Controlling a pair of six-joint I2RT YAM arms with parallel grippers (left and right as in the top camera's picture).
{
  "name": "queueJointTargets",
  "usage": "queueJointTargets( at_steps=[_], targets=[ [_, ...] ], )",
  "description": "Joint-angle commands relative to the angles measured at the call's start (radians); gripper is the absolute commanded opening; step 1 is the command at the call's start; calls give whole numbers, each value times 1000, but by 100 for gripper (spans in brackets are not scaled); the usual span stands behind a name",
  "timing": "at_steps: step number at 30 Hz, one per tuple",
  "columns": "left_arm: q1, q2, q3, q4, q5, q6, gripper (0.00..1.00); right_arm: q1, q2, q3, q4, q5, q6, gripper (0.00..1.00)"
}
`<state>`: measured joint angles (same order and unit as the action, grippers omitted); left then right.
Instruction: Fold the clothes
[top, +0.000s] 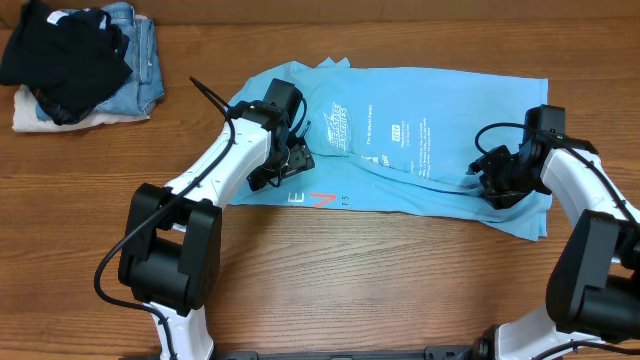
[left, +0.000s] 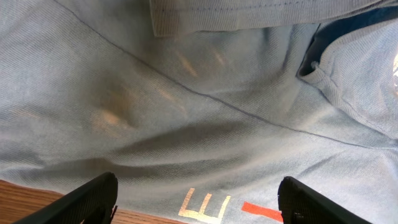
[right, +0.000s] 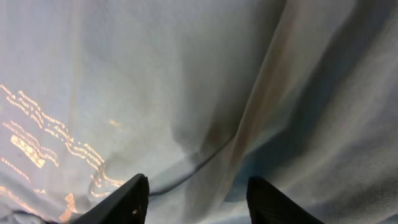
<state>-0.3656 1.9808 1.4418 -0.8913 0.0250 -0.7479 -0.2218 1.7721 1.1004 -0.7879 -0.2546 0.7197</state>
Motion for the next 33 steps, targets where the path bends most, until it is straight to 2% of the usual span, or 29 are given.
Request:
queueJointTargets(
  at_steps=[1,9,14,18,24,29,33],
  targets=[
    [7,11,0,0,-13,15,84,-2,7,18,8,31,16,52],
    [7,11,0,-12,-14,15,85,-2,16,-18,45,56,18,50],
    [8,11,0,-14,-14,16,85,-2,18,-42,68,56,41,41],
    [8,11,0,-13,-14,15,85,-2,20,-61,84,56,41,38],
    [19,11,0,-23,-56,16,86,-2,20,-61,89,79,42,22],
    [59,11,0,-28,-50,10,82,-1,20,-61,100,123,72,4],
    [80,11,0,-28,-50,11,79,-1,20,-61,153,131,74,4]
  ],
)
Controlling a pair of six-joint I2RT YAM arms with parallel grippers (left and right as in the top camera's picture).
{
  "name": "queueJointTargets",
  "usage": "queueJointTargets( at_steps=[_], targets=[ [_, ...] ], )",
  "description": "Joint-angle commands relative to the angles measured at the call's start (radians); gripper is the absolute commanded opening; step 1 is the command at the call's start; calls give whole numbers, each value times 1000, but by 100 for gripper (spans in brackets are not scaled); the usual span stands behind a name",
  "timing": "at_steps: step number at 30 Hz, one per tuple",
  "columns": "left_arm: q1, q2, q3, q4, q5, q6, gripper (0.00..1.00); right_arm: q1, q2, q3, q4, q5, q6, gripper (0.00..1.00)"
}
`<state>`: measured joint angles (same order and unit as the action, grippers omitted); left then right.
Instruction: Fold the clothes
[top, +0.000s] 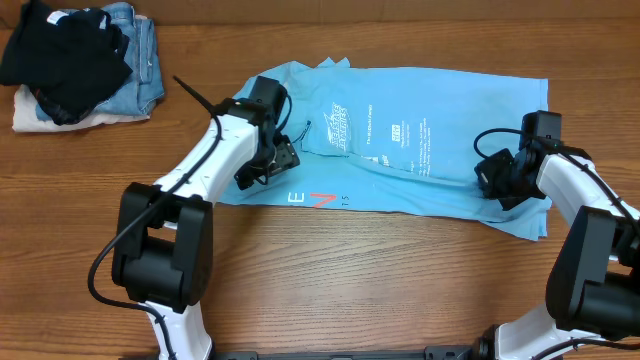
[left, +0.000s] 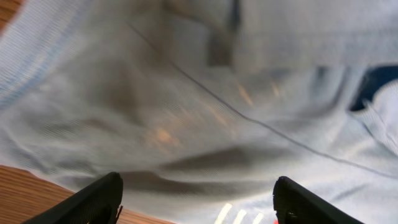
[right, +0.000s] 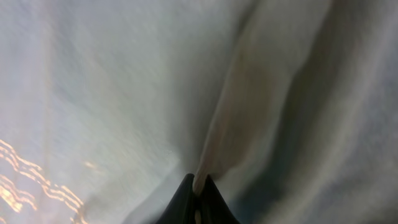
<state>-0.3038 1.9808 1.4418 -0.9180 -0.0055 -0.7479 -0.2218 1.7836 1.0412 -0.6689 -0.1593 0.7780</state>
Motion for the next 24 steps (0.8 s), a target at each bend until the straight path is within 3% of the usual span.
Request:
queueJointTargets(
  at_steps=[1,8,11,15,18,24],
  targets=[
    [23,11,0,-2,-19,11,79,-1,8,-2,49,36,16,4],
    [37,11,-1,11,-26,12,79,0,8,-2,125,47,15,6],
    [41,11,-1,23,-28,14,80,2,8,-2,138,59,5,44],
    [42,11,-1,47,-28,35,84,2,8,5,142,80,-45,73],
    [42,11,0,50,-29,56,84,-10,2,55,70,85,-76,79],
    [42,10,41,-3,-27,85,82,-50,-55,251,-221,116,-166,80]
  ],
)
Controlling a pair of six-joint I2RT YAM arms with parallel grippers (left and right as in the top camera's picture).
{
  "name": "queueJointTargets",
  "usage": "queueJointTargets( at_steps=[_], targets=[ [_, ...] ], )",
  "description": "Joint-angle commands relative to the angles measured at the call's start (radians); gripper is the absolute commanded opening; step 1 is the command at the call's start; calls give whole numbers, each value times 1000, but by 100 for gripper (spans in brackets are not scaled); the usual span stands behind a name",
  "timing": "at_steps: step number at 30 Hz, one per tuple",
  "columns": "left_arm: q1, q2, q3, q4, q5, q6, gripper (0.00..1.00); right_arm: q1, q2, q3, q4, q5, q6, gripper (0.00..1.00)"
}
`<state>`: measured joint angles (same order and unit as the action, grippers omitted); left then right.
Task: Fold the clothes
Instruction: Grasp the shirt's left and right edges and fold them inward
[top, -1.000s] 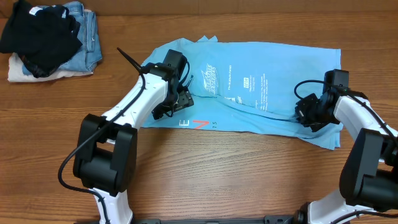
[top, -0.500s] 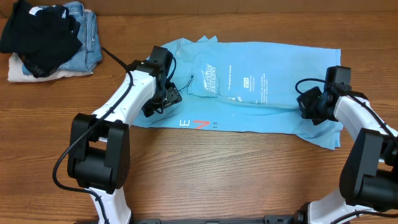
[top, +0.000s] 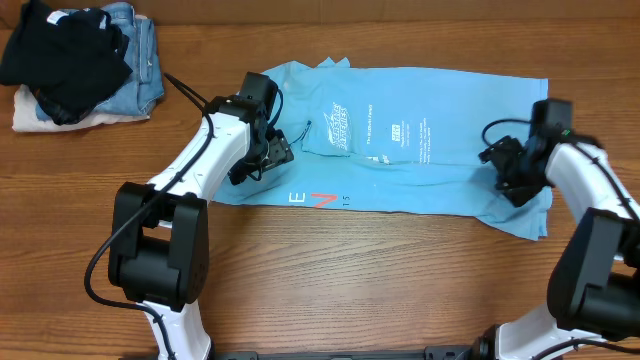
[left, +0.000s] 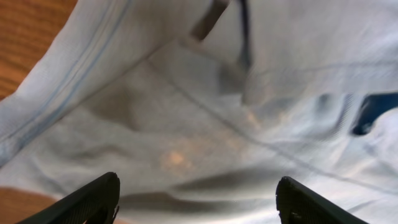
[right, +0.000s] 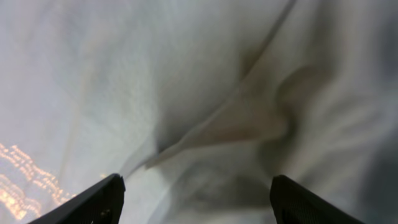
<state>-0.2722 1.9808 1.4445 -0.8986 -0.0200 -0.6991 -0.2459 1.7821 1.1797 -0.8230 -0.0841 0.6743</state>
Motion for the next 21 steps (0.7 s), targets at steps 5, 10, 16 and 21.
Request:
queueJointTargets(
  at_steps=[5,10,16,21],
  targets=[
    [-10,11,51,-66,31,67,79,-51,-70,178,-241,84,-98,81],
    [-42,11,28,-63,130,72,70,-58,-65,70,-256,91,-103,54],
    [-56,11,19,-24,138,84,51,-58,-64,-75,-99,91,-99,21],
    [-56,21,19,-11,145,90,25,-59,-64,-100,-47,111,-98,12]
  ],
)
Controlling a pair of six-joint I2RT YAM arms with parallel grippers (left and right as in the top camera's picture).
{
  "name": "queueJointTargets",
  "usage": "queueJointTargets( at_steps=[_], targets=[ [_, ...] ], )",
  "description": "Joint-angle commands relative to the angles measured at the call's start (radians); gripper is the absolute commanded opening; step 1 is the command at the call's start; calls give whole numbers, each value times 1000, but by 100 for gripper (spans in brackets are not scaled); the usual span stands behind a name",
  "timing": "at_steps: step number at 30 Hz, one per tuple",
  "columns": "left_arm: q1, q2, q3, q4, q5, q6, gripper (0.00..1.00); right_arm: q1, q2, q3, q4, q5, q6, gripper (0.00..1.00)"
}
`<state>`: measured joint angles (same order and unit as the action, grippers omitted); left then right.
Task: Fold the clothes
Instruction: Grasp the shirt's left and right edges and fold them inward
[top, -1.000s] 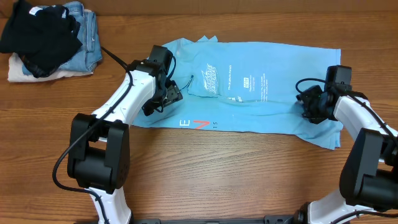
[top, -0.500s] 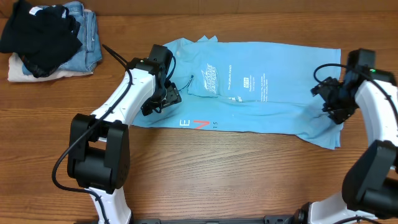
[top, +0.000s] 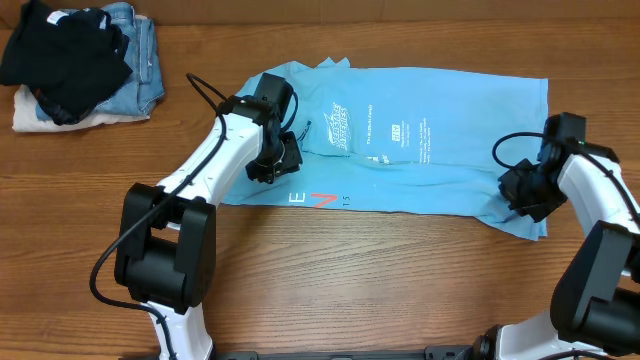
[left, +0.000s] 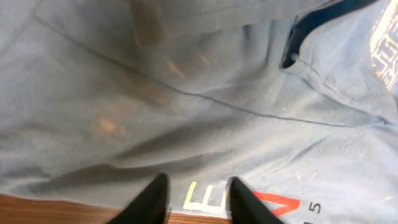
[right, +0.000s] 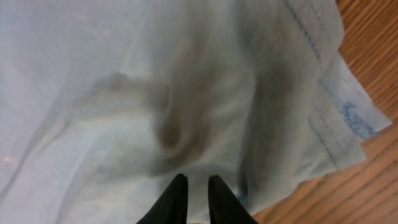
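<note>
A light blue T-shirt (top: 450, 110) lies spread flat on the wooden table, with white print at its middle and "EN" lettering on the near edge. My left gripper (top: 272, 163) rests on the shirt's left part. In the left wrist view its fingers (left: 196, 202) stand a little apart, open, over the yellow letter E (left: 200, 198), with the cloth flat between them. My right gripper (top: 522, 195) is at the shirt's lower right corner. Its fingers (right: 198, 199) are nearly together, with rumpled cloth (right: 186, 124) pinched in the narrow gap, close to the stitched hem (right: 323, 112).
A pile of other clothes (top: 75, 60), black on top of denim and beige, sits at the far left corner. Bare wooden table (top: 350, 280) runs along the near side of the shirt.
The left gripper moved right and nearer, onto the lettering, and its fingers narrowed from wide apart. The right gripper moved to the shirt's lower right corner and shut on cloth.
Both grippers began open on the shirt, left beside the print, right near the right end. The right one then shut on a fold while the left shifted toward the left edge. Later both were wide open. Now the left is narrowed and the right pinches cloth.
</note>
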<state>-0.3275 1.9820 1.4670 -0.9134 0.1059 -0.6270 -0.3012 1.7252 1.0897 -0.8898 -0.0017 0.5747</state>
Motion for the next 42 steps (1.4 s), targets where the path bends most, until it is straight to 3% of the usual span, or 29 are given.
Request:
queueJointTargets(
  at_steps=[1,3,9,19,34,42],
  targets=[
    [0,24,-4,4,27,18,21,-3,-7,-13,24,36,2,10],
    [0,39,-6,-3,52,18,12,-6,-7,-20,26,48,8,8],
    [0,90,-6,-32,72,18,4,-51,-5,-52,51,61,8,5],
    [25,179,-6,-47,74,22,4,-118,69,-56,55,60,4,4],
    [252,185,-6,-116,0,133,6,-121,95,-56,80,125,4,4],
    [299,185,-3,-119,-48,160,4,-120,95,-43,138,124,-56,4]
  ],
)
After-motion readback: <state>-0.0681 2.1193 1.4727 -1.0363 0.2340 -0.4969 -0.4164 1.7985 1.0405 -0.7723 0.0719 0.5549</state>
